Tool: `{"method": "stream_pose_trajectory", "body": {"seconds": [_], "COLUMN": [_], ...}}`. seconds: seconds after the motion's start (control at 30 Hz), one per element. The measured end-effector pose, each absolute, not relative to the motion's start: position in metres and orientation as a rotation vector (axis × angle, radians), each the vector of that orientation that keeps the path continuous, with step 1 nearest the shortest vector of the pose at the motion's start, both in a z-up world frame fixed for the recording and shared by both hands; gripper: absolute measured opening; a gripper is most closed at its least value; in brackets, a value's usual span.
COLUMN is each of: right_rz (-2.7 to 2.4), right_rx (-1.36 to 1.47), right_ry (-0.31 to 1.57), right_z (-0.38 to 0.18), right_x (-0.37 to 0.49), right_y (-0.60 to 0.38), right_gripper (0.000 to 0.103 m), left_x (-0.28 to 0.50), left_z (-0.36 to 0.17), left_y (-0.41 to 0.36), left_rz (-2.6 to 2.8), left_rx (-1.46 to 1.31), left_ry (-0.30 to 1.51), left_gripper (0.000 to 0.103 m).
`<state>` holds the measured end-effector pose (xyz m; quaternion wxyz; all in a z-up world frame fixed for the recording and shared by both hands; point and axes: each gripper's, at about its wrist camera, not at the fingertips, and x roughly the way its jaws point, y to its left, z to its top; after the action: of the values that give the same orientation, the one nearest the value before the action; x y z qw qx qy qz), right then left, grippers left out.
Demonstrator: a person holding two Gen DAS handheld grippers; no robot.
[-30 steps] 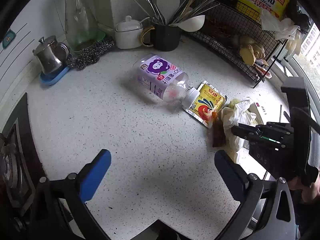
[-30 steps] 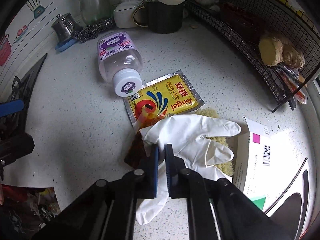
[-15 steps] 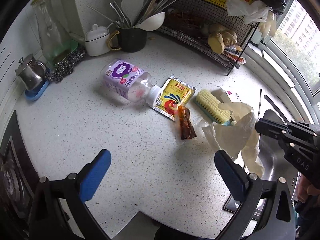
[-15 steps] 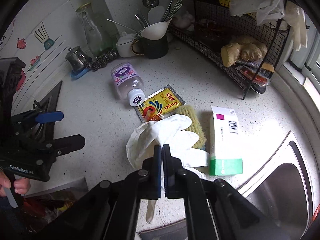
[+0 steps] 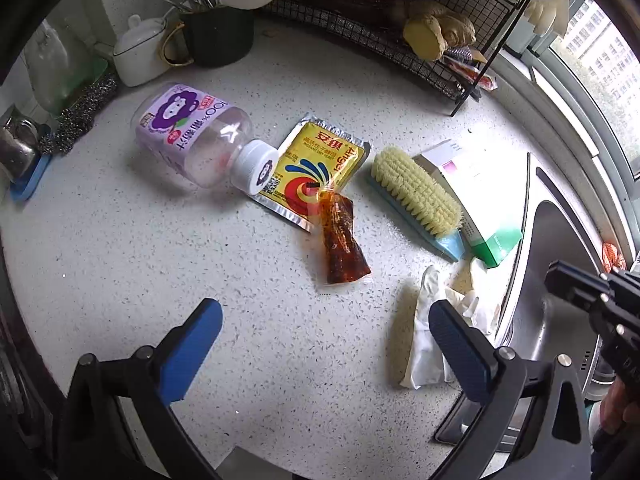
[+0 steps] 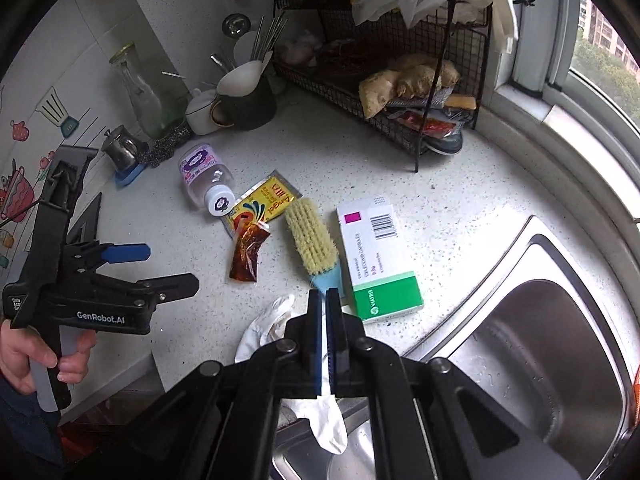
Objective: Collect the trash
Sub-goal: 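Grasp the white gloves with the right gripper and lift them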
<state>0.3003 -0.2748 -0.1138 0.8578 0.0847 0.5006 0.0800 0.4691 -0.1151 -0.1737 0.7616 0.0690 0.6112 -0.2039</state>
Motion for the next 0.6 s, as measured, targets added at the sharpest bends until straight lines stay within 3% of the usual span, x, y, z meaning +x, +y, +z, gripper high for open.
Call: {"method": "stream_pose_trajectory", "body": {"seconds": [0.13, 0.17, 0.2, 0.27, 0.5, 0.6], "right_rz": [0.210, 0.215, 0.222, 0.243, 0.240, 0.255], "right_rx": [0.169, 0.174, 0.175, 0.169, 0.076, 0.039], "right_ry": [1.150, 1.175, 1.190, 1.207, 1.252, 1.247], "right_z": [-0.146, -0.153, -0.159, -0.169, -0.195, -0.198], "right_x": [0.303, 0.304, 0.304, 0.303, 0.316, 0.317], "right_y": [-0.259, -0.256, -0.253, -0.247, -0.229, -0.222], "right_gripper": [0.002, 0.008, 0.015, 0.054, 0.063, 0.072], "left_x": [0.478, 0.481, 0.483, 0.486, 0.485, 0.478], "left_z": [-0.193, -0.197, -0.200, -0.204, -0.214, -0.216], "left_y": [-0.122, -0.122, -0.123, -0.121, -0.121, -0.111], "left_rz": [-0.420, -0.412, -0.408, -0.402, -0.401, -0.399], "left_rx": [0.179, 0.181, 0.180, 0.180, 0.232, 0.235], "left_ry": [1.372, 1.380, 1.387, 1.397, 1.415, 1.422], "left_gripper": [0.102, 0.102, 0.102, 0.102, 0.102, 0.102]}}
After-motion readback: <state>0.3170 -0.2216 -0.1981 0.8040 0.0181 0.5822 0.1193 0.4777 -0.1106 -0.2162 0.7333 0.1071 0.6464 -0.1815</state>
